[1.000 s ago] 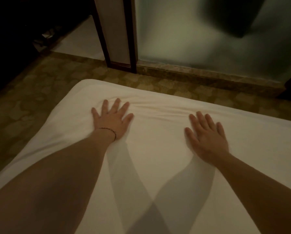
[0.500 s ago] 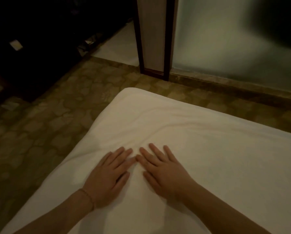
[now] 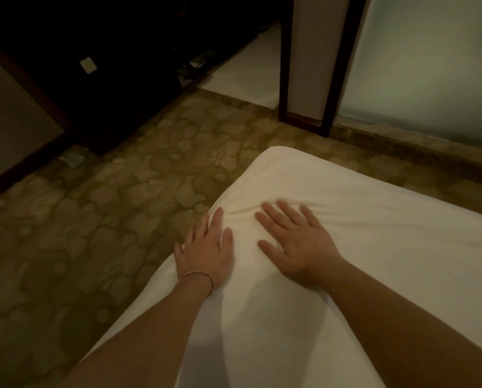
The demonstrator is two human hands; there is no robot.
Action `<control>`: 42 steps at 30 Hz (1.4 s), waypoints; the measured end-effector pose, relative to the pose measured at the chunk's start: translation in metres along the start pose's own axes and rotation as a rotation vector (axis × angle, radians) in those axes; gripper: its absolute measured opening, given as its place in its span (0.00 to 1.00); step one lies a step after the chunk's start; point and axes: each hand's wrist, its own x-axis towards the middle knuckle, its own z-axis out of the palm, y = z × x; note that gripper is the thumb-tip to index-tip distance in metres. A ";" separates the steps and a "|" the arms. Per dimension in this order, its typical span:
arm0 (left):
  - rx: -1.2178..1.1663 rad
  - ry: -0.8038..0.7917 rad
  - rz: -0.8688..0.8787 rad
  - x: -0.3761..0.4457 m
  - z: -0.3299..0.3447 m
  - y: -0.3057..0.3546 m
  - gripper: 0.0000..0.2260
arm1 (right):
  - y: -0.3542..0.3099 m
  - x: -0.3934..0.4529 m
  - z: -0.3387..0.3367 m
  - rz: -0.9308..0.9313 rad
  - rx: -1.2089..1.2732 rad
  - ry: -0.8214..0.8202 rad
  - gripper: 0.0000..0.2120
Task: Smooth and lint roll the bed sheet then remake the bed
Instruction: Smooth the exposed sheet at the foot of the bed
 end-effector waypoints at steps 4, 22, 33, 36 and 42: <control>-0.041 0.001 -0.104 0.021 -0.002 0.001 0.27 | 0.004 0.035 -0.003 0.248 0.012 0.036 0.28; -0.139 0.008 0.023 0.053 0.010 -0.005 0.30 | 0.071 0.110 -0.015 0.460 0.040 0.044 0.30; 0.257 0.096 0.011 0.049 -0.002 0.006 0.29 | 0.076 -0.105 -0.018 0.130 0.020 -0.052 0.27; 0.247 0.271 0.183 0.039 -0.014 0.033 0.23 | 0.127 -0.163 -0.021 0.357 0.018 -0.050 0.28; 0.007 -0.107 0.721 -0.048 0.028 0.229 0.26 | 0.190 -0.248 -0.027 0.784 0.099 0.007 0.30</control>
